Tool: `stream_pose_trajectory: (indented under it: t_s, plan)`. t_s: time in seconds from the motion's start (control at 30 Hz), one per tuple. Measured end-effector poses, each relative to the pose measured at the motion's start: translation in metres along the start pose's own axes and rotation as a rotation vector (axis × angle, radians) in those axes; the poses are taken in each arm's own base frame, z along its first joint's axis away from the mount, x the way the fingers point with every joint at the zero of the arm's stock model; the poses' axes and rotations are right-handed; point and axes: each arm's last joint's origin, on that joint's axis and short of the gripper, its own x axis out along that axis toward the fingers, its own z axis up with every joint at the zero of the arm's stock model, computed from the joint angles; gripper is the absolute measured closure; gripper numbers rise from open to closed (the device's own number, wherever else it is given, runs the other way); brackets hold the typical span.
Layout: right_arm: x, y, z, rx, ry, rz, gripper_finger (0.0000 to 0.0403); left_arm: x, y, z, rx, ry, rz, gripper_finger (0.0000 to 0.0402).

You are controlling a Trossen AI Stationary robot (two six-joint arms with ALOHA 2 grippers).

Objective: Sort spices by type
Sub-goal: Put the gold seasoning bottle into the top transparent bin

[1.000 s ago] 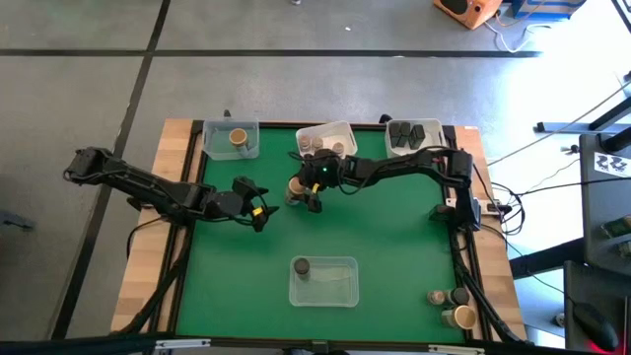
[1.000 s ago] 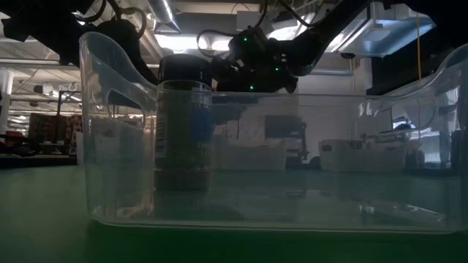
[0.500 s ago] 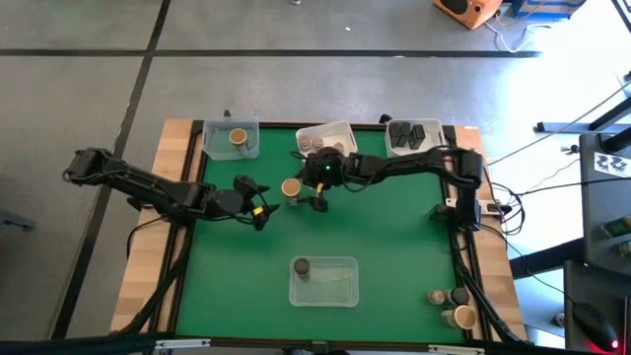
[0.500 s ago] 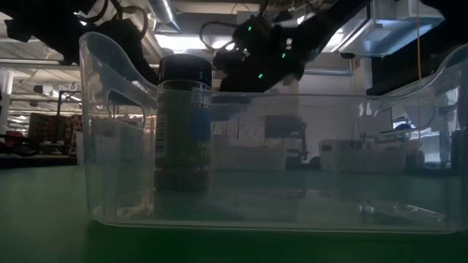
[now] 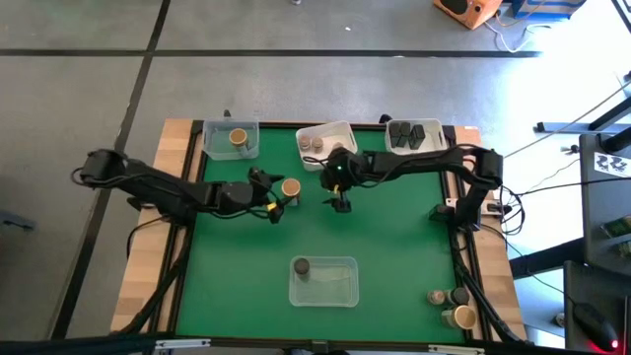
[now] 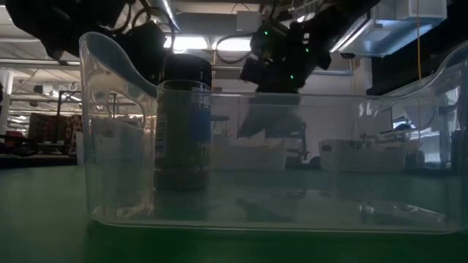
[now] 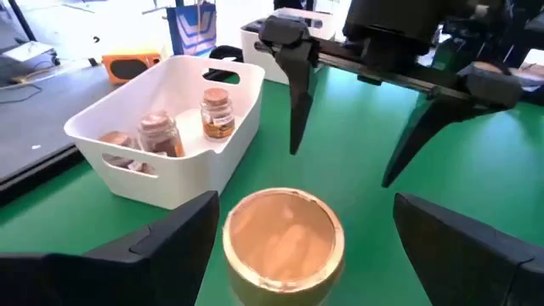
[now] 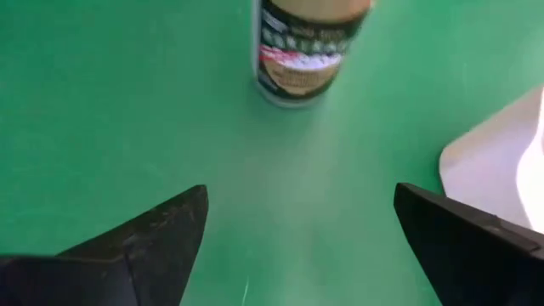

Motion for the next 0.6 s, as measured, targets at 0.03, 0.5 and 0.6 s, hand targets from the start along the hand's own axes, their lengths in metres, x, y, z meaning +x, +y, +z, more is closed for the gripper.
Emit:
stream_pose_trajectory:
  t_s: [0.03,0.5,0.6]
  plan:
    - [0.002,0.001,-0.004,0.009,-0.005,-0.012,0.0029,0.003,-0.001,-0.002,0.006,-0.001,0.001,0.0066]
    - [0.007,0.001,-0.009,0.005,-0.043,-0.039,0.0029,0.027,0.0,-0.024,0.013,0.068,0.017,0.0066]
    - [0.007,0.001,-0.007,-0.002,-0.058,-0.044,0.0029,0.028,0.002,-0.023,0.005,0.063,0.025,0.0066]
